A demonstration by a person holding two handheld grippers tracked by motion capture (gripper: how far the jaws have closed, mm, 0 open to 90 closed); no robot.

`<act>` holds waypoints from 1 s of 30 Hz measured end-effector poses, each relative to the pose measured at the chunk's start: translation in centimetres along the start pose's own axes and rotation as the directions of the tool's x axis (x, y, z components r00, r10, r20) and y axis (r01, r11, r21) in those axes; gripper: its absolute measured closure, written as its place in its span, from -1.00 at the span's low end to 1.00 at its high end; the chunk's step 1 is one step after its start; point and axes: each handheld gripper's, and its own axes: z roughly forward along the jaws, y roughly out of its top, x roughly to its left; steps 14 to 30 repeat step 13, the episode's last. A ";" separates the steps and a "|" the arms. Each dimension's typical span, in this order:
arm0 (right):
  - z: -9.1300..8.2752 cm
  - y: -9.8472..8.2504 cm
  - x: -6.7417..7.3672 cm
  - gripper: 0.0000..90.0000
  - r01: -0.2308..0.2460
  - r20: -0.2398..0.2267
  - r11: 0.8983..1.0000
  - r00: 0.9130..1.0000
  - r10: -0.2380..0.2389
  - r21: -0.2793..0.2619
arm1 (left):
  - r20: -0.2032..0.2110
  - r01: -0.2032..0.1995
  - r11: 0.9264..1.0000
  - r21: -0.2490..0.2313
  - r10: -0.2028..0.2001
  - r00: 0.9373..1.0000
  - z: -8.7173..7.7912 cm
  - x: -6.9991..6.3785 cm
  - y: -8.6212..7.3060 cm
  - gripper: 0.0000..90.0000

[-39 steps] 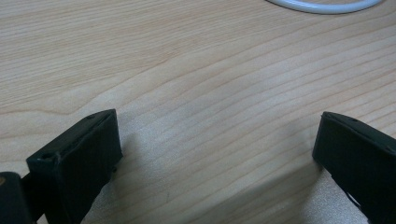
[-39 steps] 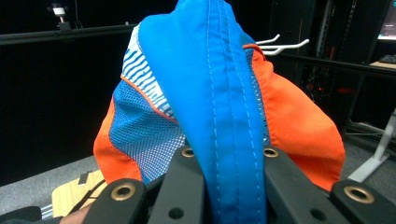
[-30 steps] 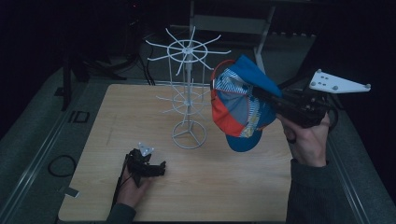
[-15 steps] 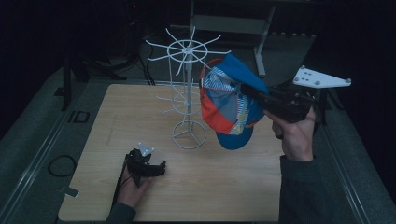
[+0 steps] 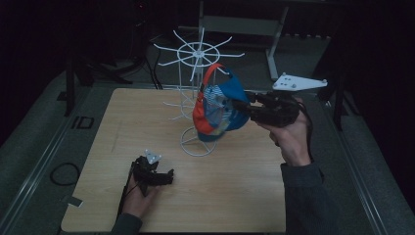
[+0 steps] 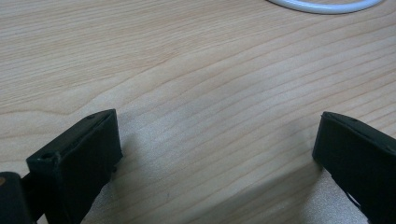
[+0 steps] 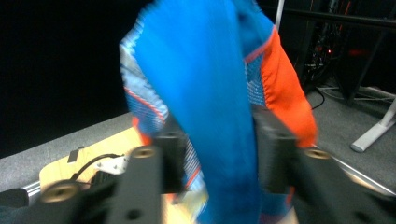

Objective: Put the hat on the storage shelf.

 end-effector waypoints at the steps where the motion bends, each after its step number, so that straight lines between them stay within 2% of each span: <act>1: 0.0 -0.1 0.0 0.01 0.001 0.006 1.000 1.000 -0.001 0.004 | 0.000 -0.001 1.000 0.000 0.001 1.000 0.0 0.0 0.0 -0.97; 2: -0.1 -0.1 0.0 -0.19 0.002 0.020 1.000 1.000 -0.002 0.011 | -0.001 -0.001 1.000 -0.001 0.001 1.000 0.0 0.0 0.0 -0.97; 6: -0.4 -0.4 -0.1 -0.56 0.030 0.097 0.999 0.995 -0.033 0.034 | 0.001 -0.001 1.000 0.001 0.001 1.000 0.0 0.0 0.0 -0.97; 10: -0.7 -0.8 -0.1 -0.67 0.032 0.109 0.999 0.993 -0.037 0.040 | -0.001 -0.005 1.000 0.001 0.005 1.000 0.0 0.0 0.0 -0.97; 30: -0.7 -1.1 -0.3 -0.68 0.034 0.109 0.998 0.993 -0.039 0.047 | -0.001 -0.003 1.000 0.001 0.003 1.000 0.0 0.0 0.0 -0.97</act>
